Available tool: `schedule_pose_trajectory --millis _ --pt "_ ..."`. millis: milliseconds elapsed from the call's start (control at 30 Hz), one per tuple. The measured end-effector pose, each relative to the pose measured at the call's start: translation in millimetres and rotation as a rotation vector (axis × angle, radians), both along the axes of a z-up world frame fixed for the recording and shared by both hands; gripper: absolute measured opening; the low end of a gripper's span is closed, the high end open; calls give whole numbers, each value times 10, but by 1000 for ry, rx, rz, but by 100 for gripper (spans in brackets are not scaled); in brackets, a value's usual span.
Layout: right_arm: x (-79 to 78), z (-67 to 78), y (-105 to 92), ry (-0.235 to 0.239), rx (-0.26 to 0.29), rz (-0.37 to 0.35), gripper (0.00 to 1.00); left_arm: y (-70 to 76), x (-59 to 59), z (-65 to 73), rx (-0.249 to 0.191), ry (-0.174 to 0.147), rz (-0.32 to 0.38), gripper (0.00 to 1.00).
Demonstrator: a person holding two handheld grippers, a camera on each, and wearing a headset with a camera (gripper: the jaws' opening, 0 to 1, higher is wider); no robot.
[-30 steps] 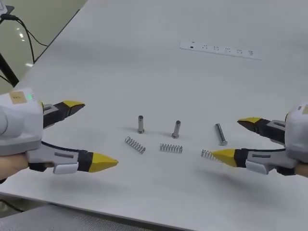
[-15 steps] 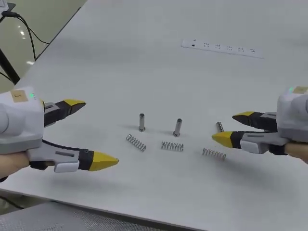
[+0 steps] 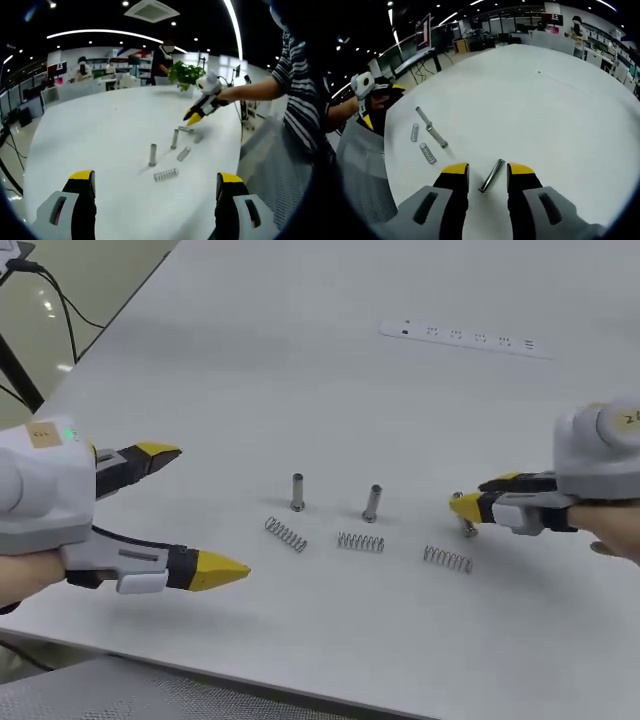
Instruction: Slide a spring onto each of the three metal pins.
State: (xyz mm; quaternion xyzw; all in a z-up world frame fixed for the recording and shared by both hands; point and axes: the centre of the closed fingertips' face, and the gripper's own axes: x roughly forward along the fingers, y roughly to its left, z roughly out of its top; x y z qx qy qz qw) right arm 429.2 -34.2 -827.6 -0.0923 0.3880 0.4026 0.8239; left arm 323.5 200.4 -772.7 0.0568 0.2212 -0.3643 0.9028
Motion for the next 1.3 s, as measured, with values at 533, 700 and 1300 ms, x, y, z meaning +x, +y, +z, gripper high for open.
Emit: schedule_pose_trajectory --millis 533,700,1300 --pt "64 -202 11 77 -39 -54 21 2 -2 -35 4 8 2 98" --pt "73 -210 43 90 -42 -60 19 19 -5 -41 5 11 5 98" --pt "84 -275 16 112 -92 -65 8 11 -6 -34 3 14 0 98"
